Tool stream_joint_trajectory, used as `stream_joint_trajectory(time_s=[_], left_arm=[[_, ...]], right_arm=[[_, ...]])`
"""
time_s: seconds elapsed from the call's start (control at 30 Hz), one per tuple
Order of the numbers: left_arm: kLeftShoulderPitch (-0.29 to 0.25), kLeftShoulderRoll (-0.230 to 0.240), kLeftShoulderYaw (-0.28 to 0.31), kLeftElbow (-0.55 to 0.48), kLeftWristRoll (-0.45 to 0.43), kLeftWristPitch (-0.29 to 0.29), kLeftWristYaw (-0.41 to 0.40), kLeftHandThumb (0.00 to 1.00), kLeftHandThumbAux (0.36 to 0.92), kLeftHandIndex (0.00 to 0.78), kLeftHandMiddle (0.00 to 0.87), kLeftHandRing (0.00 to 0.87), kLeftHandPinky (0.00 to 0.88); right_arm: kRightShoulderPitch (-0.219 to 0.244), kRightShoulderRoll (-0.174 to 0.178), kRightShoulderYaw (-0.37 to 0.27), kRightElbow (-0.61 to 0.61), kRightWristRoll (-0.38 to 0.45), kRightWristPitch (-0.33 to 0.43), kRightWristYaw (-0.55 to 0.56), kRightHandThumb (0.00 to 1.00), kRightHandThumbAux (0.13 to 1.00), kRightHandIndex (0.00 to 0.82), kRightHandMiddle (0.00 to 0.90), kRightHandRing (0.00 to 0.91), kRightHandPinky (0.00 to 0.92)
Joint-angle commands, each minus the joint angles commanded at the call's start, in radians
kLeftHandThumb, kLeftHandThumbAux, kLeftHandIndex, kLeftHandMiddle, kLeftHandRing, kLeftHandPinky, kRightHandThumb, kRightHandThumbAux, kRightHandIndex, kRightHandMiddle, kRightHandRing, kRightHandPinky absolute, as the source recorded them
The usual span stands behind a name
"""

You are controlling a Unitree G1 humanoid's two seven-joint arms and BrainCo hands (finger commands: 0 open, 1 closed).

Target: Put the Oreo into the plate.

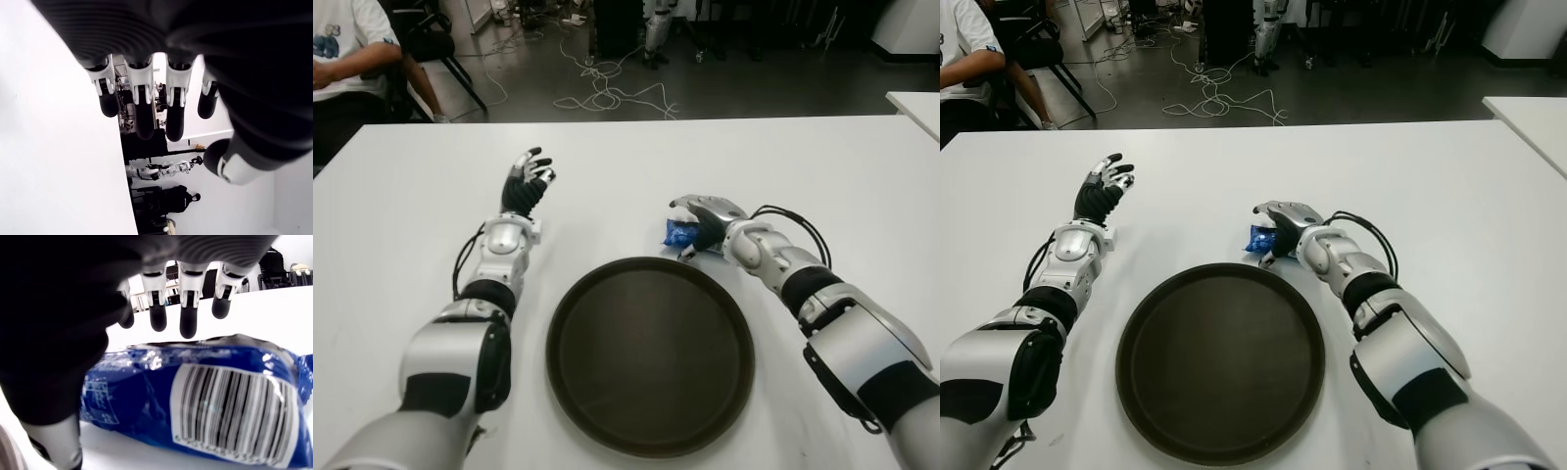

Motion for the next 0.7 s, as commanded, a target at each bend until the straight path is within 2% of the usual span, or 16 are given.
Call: stream_joint_trajectory(time_s=[0.53,0.7], left_arm=[[0.003,0.001,0.005,-0.001,-0.006,-0.002,-0.005,0.115,0.646,0.132,0.210,0.168,0.103],[0.003,0.002,0.008,-0.001,-0.009,0.001,-0.010,0.120,0.633,0.124,0.209,0.169,0.110]], right_arm=[[-0.008,-0.007,0.004,0.008,0.005,0.051,0.003,0.000,0.823,0.212,0.211,0.202,0.176],[-0.009,-0.007,0.007,0.011,0.001,0.074,0.002,0.000,0.820,0.239,0.259,0.268,0.233]])
